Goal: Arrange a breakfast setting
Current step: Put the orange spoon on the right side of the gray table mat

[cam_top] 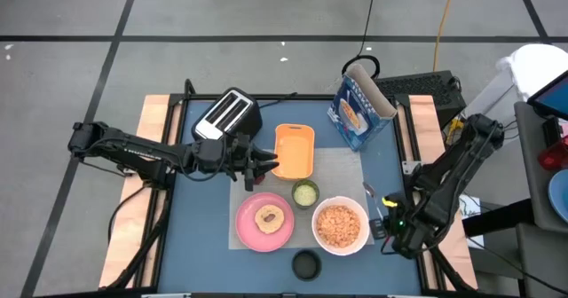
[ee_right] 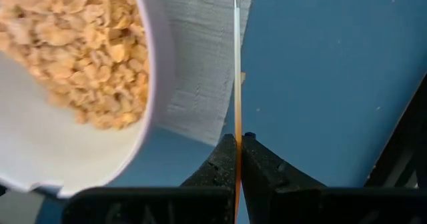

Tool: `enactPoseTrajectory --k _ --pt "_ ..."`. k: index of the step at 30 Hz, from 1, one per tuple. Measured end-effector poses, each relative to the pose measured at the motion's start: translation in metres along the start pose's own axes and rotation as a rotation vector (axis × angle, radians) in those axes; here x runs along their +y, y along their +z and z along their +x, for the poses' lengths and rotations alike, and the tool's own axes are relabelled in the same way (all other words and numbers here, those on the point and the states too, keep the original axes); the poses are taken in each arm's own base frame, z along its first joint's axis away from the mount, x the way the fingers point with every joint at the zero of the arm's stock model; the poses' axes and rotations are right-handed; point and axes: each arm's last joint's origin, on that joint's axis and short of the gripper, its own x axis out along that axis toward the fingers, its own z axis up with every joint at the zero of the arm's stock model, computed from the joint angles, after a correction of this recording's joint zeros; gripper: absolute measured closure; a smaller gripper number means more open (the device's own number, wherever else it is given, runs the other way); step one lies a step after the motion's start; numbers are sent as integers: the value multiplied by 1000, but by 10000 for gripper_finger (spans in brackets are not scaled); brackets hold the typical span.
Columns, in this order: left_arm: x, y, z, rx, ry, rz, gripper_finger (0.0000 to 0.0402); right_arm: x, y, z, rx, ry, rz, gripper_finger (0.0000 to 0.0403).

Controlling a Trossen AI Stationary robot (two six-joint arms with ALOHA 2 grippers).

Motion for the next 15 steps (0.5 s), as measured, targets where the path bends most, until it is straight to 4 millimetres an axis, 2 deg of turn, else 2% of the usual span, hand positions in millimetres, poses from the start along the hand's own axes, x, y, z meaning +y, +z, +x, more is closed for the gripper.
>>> enactPoseTrajectory --k 15 --pt "0 0 0 0 -1 -15 247 14 -12 34 -77 -86 11 403"
